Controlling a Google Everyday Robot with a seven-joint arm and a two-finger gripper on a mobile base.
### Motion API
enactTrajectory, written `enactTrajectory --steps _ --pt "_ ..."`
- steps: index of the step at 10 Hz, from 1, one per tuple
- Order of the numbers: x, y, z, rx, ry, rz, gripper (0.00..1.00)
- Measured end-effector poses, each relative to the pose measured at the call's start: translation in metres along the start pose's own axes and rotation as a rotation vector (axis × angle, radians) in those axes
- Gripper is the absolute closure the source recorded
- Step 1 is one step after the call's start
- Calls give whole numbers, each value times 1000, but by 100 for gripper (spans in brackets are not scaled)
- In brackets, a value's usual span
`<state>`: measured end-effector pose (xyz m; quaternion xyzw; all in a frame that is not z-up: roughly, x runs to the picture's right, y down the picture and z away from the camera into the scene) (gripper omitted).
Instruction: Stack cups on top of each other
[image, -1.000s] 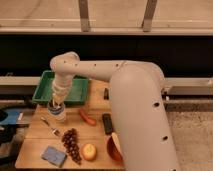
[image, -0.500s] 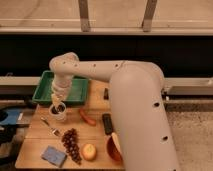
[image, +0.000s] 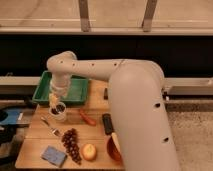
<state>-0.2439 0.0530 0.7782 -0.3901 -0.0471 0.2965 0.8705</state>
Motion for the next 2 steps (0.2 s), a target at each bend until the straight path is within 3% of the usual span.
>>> enactTrajectory --steps 2 --pt "0 2 -1 10 7 -6 40"
